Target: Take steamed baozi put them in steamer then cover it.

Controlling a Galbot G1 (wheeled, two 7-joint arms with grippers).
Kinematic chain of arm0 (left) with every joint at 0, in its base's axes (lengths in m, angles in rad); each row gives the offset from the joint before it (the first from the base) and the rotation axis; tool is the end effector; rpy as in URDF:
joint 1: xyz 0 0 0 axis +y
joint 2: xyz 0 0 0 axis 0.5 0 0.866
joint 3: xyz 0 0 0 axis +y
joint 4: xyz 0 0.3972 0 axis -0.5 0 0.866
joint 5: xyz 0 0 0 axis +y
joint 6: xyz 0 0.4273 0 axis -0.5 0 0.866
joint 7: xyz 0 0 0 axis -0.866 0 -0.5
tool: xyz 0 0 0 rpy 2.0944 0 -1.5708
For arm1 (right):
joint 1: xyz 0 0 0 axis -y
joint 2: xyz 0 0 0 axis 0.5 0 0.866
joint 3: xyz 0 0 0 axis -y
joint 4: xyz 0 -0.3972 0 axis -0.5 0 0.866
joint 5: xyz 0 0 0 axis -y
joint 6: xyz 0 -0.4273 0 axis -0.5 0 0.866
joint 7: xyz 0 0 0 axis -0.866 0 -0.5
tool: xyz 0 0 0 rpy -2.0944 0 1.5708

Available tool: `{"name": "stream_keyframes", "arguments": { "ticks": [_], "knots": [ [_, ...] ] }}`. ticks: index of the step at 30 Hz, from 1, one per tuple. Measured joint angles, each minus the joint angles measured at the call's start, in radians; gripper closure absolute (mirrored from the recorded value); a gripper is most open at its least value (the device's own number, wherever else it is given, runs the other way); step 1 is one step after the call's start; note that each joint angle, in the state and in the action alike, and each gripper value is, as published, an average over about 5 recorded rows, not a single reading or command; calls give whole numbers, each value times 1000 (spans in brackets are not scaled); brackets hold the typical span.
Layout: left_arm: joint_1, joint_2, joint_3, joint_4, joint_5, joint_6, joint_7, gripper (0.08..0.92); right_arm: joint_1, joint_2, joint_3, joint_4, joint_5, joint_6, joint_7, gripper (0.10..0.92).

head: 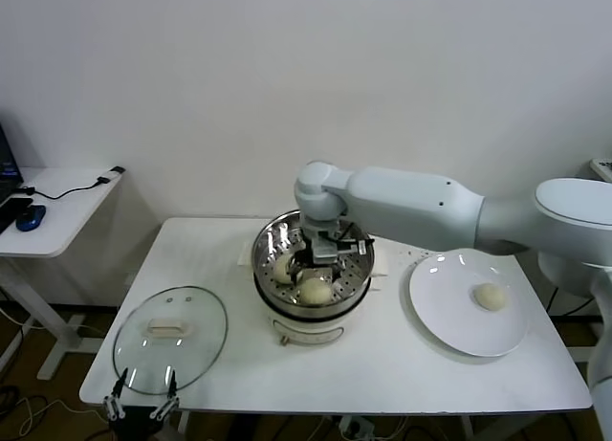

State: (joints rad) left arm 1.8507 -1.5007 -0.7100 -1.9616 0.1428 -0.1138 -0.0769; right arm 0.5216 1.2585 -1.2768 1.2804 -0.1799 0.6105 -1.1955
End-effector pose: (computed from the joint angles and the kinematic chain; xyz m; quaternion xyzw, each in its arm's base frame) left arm 0.1049 0.0895 -0.4382 0.0717 -0.9743 -0.1583 0.1430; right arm 0.6167 0.2198 -0.0944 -0.6825 0.0050 -0.7301 0.0340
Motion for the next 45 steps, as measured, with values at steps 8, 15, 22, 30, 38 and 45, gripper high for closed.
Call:
{"name": "stream_keyframes", "arguments": {
  "ticks": [8,15,22,30,38,45],
  "knots": [
    [7,3,3,-15,2,1,-3,177,112,-77,-80,-54,160,-149,79,203],
    [-2,6,10,-19,-1,5,-7,177,191,-194,-167,-88,404,-432,123,203],
    [-3,10,6,-17,-10,-1,-5,177,180,-347,-181,-115,522,-626,119,203],
    [-3,10,5,-16,-8,0,0,177,-23,-529,-14,-179,441,-686,84,203],
    [-8,-2,16,-19,10,11,1,177,-284,-611,259,-291,286,-632,49,203],
    [-6,-13,16,-18,24,15,1,177,-419,-611,438,-404,148,-560,25,203]
  ]
}}
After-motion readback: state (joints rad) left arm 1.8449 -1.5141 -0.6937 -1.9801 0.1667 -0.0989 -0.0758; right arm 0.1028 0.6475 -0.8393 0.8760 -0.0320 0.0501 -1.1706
